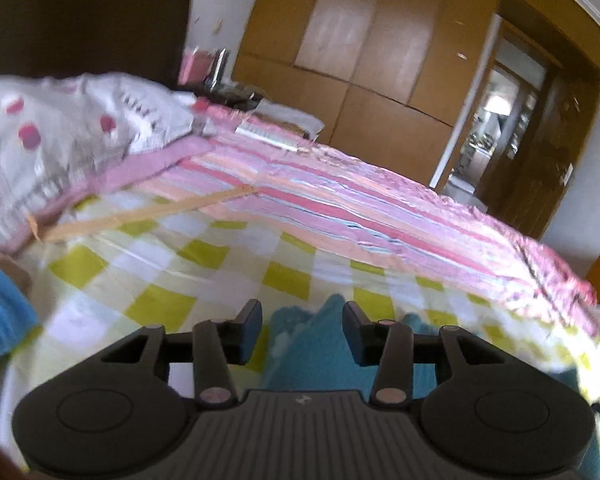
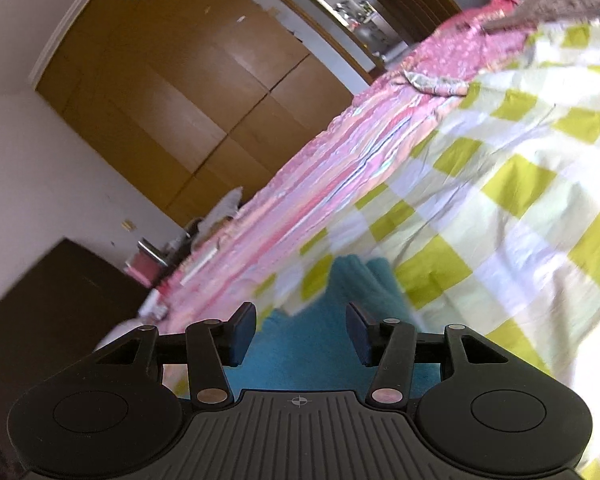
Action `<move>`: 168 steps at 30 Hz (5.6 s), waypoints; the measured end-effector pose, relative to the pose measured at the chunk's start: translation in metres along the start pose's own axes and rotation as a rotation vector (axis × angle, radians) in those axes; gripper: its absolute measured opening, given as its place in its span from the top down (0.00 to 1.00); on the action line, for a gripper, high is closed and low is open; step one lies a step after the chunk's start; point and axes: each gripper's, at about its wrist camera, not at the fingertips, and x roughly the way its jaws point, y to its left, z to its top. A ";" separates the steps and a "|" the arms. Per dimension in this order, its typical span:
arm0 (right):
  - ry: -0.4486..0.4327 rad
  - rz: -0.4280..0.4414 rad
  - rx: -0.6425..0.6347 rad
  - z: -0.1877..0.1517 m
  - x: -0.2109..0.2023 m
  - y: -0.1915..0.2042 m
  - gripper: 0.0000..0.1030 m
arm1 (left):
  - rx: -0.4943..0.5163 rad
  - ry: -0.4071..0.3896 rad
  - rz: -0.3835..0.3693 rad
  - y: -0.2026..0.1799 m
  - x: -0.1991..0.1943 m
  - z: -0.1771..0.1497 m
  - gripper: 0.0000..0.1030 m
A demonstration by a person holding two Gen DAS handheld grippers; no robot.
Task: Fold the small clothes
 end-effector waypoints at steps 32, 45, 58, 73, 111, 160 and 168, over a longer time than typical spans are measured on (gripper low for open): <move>0.130 -0.314 -0.434 -0.054 0.011 0.048 0.59 | 0.181 0.118 0.127 0.024 -0.057 -0.071 0.51; 0.213 -0.184 -0.480 -0.072 0.026 0.130 0.57 | 0.097 0.146 0.045 0.046 -0.064 -0.074 0.47; 0.445 -0.031 -0.655 -0.165 0.124 0.278 0.45 | 0.045 0.179 -0.014 0.061 -0.061 -0.078 0.47; 0.539 -0.236 -0.981 -0.231 0.192 0.321 0.28 | 0.014 0.187 -0.048 0.070 -0.058 -0.080 0.44; 0.496 -0.053 -0.815 -0.137 0.123 0.289 0.77 | 0.039 0.093 -0.161 0.014 -0.060 -0.102 0.28; 0.282 -0.053 -0.206 0.052 -0.002 -0.037 0.68 | 0.637 0.114 -0.384 -0.299 -0.077 -0.185 0.62; 0.202 0.037 -0.247 0.053 -0.068 -0.023 0.63 | 0.631 0.111 -0.427 -0.285 -0.095 -0.173 0.58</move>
